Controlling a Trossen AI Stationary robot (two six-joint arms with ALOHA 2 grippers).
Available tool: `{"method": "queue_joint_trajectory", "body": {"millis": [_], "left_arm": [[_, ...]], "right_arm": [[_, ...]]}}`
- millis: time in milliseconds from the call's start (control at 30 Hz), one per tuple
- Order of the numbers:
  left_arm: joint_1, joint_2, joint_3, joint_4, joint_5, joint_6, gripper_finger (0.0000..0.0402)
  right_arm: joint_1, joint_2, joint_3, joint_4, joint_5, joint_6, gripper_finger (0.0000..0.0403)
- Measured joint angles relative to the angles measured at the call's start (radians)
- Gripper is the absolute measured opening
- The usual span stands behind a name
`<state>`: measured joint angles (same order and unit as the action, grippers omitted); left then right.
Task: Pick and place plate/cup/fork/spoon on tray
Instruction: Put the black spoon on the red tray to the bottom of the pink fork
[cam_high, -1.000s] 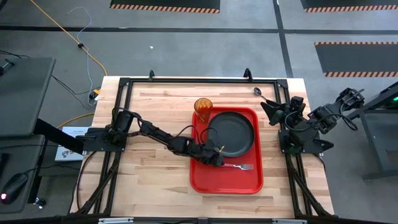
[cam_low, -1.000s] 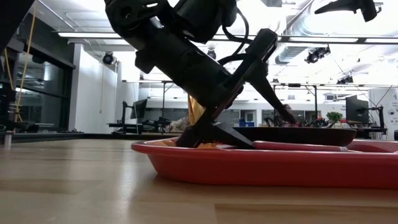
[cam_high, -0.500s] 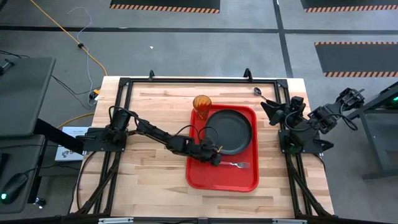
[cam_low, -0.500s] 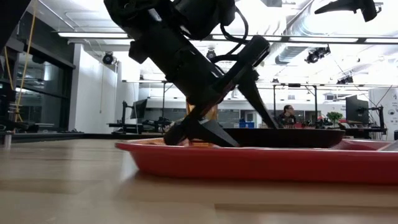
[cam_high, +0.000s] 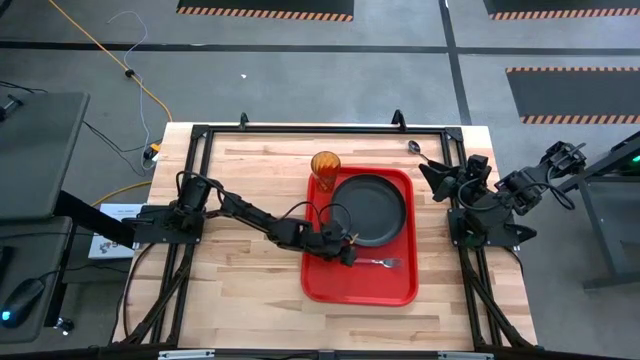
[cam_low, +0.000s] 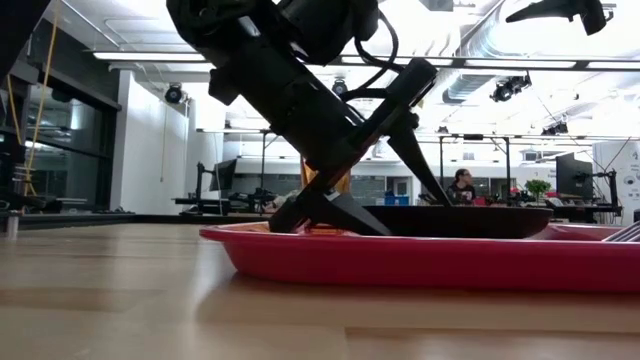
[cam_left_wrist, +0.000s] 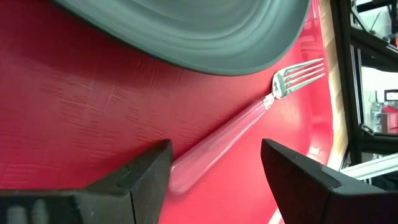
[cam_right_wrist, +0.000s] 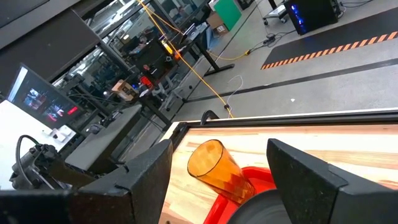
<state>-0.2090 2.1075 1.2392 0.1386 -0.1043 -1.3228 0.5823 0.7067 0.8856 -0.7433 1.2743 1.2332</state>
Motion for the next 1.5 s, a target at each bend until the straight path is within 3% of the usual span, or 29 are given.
{"method": "queue_joint_trajectory", "body": {"millis": [667,933,1133,1500], "left_arm": [[0.014,0.001,-0.001,0.076,-0.108,-0.011,0.0239],[0.014,-0.021,0.0,0.243,-0.016,-0.01,0.0239],[0.014,-0.158,-0.001,0.27,0.067,0.091,0.0239],[0.106,-0.583,0.0,0.272,0.097,0.544,0.0239]], "right_arm": [[0.0,0.0,0.0,0.0,0.0,0.001,0.0255],[0.0,0.0,0.0,0.0,0.0,-0.001,0.0255],[0.0,0.0,0.0,0.0,0.0,0.001,0.0255],[-0.031,0.0,0.0,-0.011,-0.095,-0.009,0.0255]]}}
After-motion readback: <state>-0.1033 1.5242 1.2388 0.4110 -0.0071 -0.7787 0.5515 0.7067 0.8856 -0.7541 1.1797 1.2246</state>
